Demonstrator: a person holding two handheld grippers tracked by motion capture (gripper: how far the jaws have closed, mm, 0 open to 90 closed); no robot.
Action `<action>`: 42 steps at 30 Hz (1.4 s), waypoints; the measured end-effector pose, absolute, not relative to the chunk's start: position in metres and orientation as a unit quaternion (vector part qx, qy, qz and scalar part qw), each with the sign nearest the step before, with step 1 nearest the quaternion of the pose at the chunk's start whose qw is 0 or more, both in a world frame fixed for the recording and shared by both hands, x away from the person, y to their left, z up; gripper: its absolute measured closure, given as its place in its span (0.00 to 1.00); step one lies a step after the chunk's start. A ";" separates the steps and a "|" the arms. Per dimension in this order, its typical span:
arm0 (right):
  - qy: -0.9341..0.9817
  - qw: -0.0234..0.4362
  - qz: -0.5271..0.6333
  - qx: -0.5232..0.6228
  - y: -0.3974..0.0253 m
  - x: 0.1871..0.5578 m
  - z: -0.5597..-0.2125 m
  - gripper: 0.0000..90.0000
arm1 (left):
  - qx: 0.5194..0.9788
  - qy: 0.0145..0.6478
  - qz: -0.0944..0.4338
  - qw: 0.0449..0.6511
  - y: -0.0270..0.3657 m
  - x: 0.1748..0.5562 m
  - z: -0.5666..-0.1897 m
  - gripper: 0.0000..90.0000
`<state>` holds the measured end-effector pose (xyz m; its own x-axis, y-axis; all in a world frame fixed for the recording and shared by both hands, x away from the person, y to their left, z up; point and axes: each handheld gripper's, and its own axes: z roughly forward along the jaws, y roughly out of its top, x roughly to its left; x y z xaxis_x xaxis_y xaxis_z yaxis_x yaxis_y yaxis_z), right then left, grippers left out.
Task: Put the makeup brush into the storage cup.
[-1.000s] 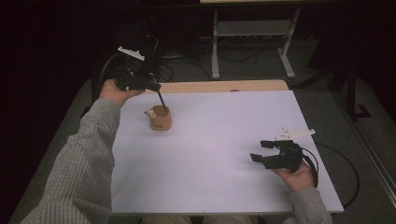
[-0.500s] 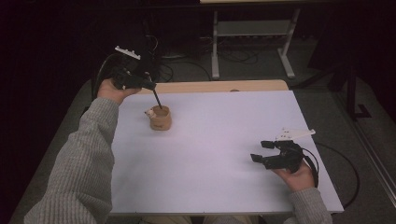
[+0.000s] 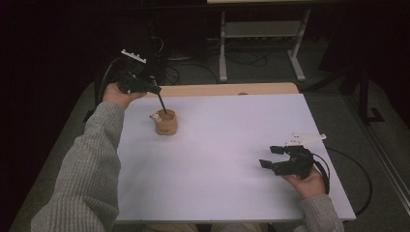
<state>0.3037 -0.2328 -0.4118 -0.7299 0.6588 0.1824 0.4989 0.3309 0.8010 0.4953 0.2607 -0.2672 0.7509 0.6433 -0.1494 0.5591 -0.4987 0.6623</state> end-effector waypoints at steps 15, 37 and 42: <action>0.811 0.090 0.458 0.354 -0.232 0.302 -0.411 0.29 | 0.862 0.359 0.061 0.353 0.260 0.496 -0.273 0.93; 0.809 0.086 0.464 0.352 -0.233 0.301 -0.411 0.29 | 0.864 0.358 0.063 0.350 0.251 0.494 -0.275 0.93; 0.810 0.086 0.463 0.350 -0.234 0.299 -0.411 0.29 | 0.865 0.359 0.064 0.345 0.250 0.493 -0.275 0.93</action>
